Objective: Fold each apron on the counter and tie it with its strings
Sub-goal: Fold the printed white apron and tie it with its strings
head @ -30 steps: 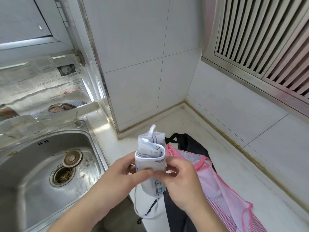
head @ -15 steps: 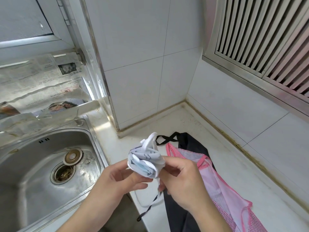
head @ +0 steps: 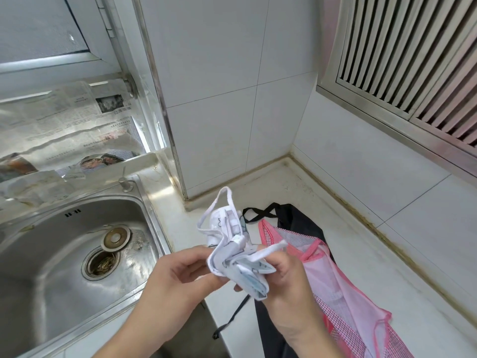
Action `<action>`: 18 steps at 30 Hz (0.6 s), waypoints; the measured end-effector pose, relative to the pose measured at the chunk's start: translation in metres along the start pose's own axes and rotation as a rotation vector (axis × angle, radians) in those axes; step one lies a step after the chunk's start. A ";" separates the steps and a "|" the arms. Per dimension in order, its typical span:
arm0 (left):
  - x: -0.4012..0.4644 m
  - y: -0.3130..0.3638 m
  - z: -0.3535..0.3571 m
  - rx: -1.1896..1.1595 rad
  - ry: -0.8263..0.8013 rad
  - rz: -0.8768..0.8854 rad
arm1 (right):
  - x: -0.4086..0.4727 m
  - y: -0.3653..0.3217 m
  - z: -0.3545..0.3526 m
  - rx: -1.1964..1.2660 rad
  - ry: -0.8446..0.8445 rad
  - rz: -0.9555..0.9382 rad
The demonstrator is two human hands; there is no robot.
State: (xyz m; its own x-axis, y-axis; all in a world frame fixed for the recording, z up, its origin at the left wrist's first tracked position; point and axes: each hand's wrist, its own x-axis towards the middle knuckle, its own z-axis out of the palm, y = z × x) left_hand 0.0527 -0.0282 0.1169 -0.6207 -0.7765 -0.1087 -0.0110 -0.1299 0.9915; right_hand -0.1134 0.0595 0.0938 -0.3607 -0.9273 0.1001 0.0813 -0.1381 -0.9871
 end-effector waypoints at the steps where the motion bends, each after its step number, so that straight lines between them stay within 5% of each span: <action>1: -0.001 0.000 -0.002 0.009 -0.037 -0.010 | -0.001 0.001 0.001 -0.003 0.003 -0.019; 10: 0.006 0.010 -0.012 -0.156 -0.515 -0.197 | -0.009 0.010 -0.003 -0.297 -0.053 -0.001; 15: 0.003 0.004 -0.013 -0.441 -0.556 -0.193 | -0.008 0.008 -0.004 -0.230 -0.032 -0.048; 18: 0.002 -0.007 -0.007 -0.581 -0.425 -0.115 | -0.008 0.014 -0.007 -0.242 0.030 -0.080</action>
State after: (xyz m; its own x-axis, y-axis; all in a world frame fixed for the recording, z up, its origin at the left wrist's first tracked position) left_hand 0.0569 -0.0328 0.1094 -0.8929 -0.4468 -0.0549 0.2503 -0.5942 0.7644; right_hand -0.1162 0.0673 0.0787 -0.3845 -0.9056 0.1792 -0.1718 -0.1205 -0.9777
